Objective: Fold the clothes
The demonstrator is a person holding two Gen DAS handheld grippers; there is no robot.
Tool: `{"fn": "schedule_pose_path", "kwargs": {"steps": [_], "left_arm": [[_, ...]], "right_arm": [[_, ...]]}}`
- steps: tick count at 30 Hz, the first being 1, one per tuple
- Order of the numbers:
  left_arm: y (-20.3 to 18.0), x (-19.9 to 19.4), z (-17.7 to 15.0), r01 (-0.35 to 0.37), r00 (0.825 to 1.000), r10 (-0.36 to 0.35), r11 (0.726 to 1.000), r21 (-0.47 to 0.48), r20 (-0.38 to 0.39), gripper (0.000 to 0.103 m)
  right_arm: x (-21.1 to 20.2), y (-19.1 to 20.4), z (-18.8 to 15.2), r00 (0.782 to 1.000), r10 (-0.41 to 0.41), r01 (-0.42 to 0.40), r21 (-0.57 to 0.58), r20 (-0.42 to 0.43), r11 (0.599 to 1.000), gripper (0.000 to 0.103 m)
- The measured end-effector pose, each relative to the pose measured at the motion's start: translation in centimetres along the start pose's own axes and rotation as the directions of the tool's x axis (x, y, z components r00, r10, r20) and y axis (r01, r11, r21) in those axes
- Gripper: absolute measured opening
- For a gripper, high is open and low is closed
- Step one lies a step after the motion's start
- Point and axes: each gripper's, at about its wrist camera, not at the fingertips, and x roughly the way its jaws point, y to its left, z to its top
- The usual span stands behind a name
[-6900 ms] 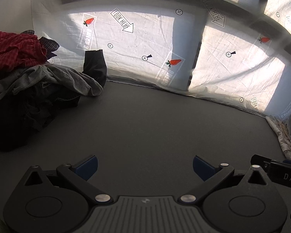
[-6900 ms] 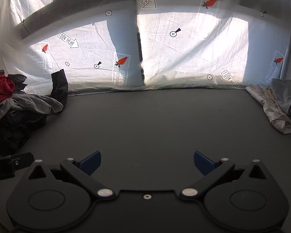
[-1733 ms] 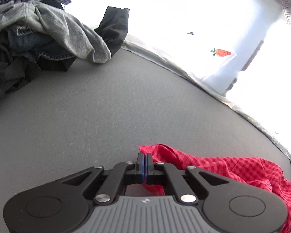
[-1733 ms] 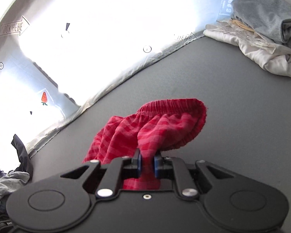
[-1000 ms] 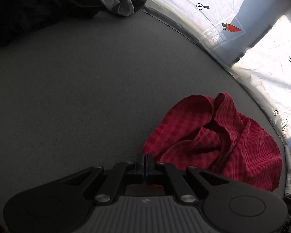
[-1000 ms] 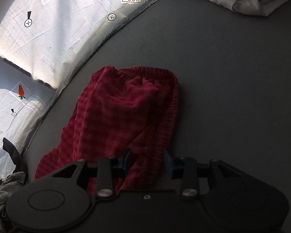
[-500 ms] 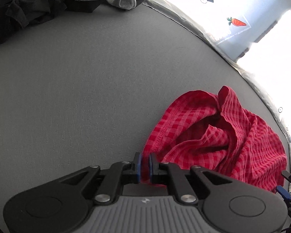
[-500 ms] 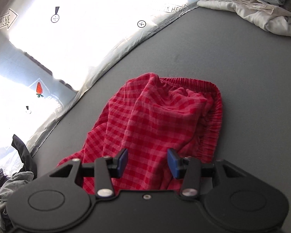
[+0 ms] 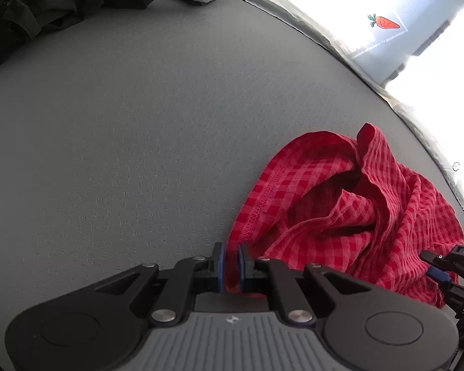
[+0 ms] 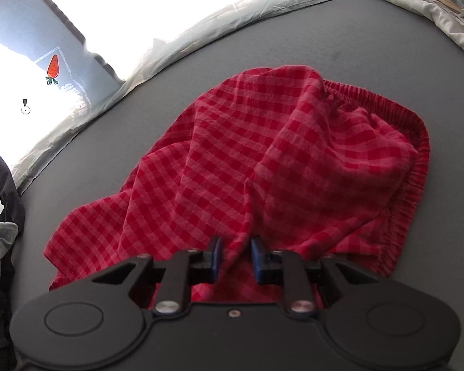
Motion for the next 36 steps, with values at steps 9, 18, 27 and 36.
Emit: {"fn": "schedule_pose_path", "kwargs": {"steps": [9, 18, 27, 36], "left_arm": [[-0.8, -2.1, 3.1, 0.039, 0.984, -0.039, 0.999, 0.004, 0.176, 0.000], [-5.1, -8.0, 14.6, 0.152, 0.872, -0.156, 0.987, 0.048, 0.464, 0.000], [-7.0, -21.2, 17.1, 0.245, 0.619, -0.308, 0.950, 0.195, 0.723, 0.000], [-1.9, -16.4, 7.8, 0.158, 0.827, -0.195, 0.981, 0.115, 0.527, 0.000]], "right_arm": [[-6.7, -2.2, 4.2, 0.968, 0.110, -0.119, 0.027, 0.224, 0.993, 0.000], [-13.0, -0.4, 13.7, 0.855, 0.230, -0.271, 0.023, 0.464, 0.962, 0.000], [-23.1, -2.4, 16.2, 0.674, 0.331, -0.441, 0.002, 0.660, 0.897, 0.000], [-20.6, -10.8, 8.9, 0.831, 0.201, -0.311, 0.135, 0.518, 0.941, 0.000]]}}
